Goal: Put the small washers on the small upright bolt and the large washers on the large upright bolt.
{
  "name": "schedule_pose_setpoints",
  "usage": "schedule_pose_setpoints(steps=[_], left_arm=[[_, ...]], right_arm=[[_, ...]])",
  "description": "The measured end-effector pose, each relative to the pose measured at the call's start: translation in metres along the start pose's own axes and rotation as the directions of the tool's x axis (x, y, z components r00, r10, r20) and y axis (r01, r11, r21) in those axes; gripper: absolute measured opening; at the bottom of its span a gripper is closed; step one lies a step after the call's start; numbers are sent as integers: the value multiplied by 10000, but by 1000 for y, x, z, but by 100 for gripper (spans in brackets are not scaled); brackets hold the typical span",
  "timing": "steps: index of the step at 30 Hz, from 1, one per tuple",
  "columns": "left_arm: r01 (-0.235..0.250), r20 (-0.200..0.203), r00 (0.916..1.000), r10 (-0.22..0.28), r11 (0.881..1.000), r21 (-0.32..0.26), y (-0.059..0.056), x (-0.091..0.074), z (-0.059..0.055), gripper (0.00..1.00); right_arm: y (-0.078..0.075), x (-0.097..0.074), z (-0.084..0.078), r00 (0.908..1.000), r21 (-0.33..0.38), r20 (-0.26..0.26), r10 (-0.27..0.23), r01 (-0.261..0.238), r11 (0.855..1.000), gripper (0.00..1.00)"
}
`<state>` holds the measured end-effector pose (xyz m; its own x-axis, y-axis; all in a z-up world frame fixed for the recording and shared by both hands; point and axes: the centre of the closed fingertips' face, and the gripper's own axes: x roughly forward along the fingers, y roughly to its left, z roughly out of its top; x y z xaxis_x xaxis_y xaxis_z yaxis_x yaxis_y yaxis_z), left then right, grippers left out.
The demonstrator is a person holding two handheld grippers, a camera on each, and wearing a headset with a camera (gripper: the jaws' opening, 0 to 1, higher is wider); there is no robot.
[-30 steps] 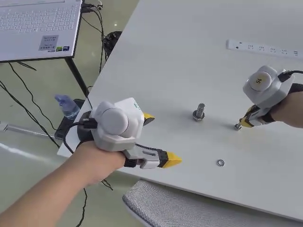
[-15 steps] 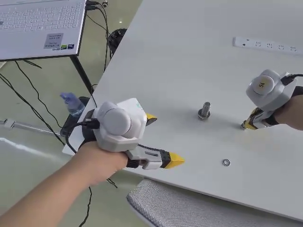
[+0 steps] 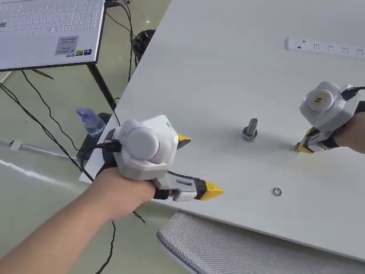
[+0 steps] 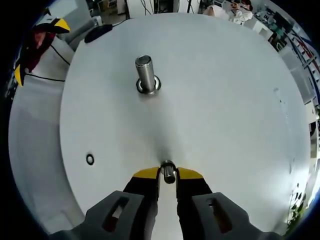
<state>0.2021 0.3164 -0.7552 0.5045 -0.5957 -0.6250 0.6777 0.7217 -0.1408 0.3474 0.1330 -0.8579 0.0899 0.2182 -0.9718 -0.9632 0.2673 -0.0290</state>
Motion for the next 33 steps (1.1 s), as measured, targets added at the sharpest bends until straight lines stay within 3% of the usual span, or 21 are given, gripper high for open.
schedule_pose_setpoints(steps=[9,33], left_arm=[[-18,96,10000,18,10000,7,2,-3,3,75],[1,10,10000,-1,10000,-66,0,-2,-3,74]], right_arm=[[0,3,3,10000,-167,-54,-55,55,9998,13],[2,4,2,10000,-130,-46,-44,44,9999,13]])
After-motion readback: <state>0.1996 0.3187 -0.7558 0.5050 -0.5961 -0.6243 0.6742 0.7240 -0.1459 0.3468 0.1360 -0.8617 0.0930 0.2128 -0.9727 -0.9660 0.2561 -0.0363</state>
